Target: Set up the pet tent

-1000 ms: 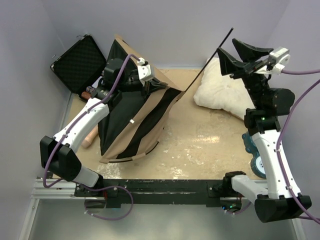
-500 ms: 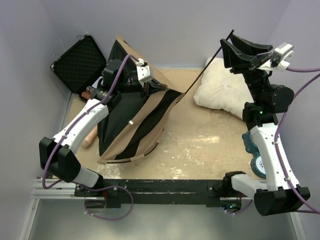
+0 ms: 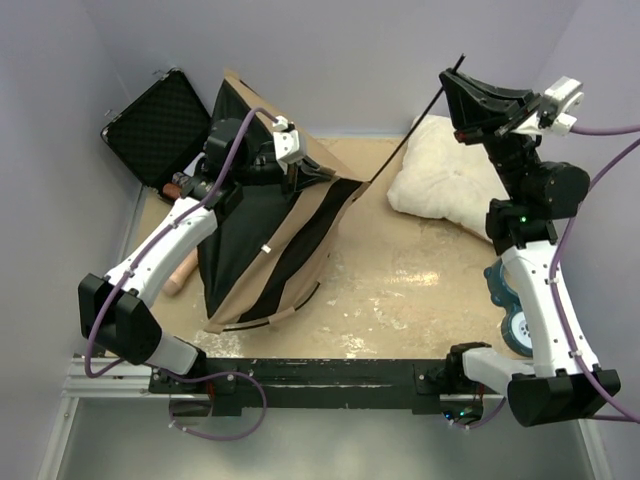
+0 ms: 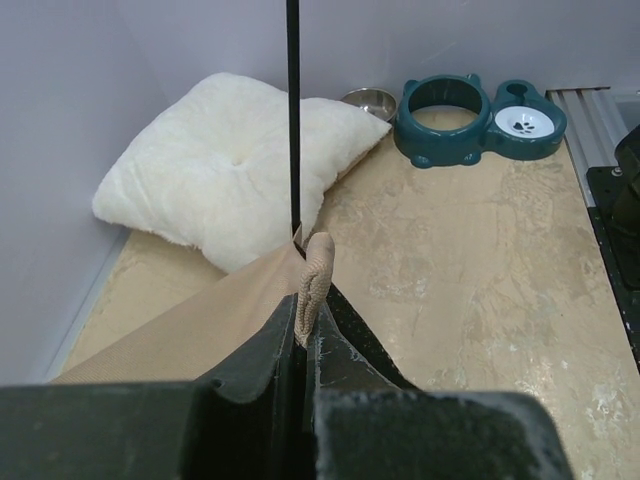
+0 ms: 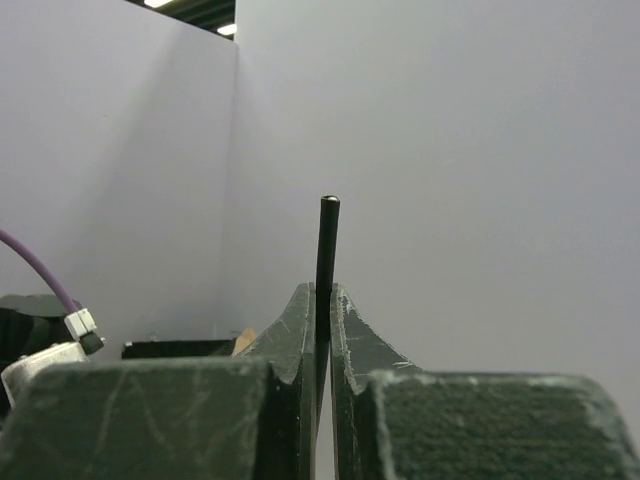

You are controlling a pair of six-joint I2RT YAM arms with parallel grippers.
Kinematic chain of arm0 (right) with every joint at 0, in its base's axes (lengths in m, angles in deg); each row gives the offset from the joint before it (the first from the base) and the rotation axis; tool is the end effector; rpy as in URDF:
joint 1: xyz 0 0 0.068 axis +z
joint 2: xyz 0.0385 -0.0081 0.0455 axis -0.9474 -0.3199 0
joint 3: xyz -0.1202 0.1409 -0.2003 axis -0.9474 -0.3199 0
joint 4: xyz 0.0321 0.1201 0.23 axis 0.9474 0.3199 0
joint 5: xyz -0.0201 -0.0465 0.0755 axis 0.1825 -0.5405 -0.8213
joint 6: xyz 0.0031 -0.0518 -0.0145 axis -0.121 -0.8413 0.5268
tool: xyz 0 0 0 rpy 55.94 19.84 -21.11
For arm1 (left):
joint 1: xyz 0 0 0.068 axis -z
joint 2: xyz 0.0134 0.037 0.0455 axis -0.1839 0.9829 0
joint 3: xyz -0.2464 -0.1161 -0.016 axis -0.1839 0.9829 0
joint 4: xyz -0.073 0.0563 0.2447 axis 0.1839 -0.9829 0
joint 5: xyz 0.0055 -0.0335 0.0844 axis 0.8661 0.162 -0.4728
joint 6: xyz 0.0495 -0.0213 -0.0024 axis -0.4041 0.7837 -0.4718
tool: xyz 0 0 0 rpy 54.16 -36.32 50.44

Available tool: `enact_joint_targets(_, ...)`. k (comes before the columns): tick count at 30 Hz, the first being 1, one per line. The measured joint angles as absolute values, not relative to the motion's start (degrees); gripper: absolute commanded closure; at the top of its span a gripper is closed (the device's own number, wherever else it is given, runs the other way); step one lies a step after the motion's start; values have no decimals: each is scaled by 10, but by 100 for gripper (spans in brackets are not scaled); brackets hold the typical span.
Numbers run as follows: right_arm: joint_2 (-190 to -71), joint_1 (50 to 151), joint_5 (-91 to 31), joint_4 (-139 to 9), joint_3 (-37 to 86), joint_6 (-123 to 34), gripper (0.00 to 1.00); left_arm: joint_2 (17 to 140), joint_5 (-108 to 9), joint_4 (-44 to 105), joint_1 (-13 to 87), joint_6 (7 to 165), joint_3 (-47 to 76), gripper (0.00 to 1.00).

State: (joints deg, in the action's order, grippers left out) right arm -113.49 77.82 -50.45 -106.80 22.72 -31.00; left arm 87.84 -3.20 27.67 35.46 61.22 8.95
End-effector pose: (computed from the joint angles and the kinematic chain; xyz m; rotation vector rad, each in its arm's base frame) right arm 0.1996 0.0394 0.5332 -0.3878 0.7335 0.6109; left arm 0.2947 -0.1685 0.3962 1.1935 1.2588 -0.9475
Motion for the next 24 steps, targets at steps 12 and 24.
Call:
enact_joint_targets(12,-1146,859,-520,-921,249,-496,100,924,-2,325,355,729,24,100)
enact_joint_targets(24,-1187,923,-506,-763,248,-667,100,952,28,438,373,850,-76,100)
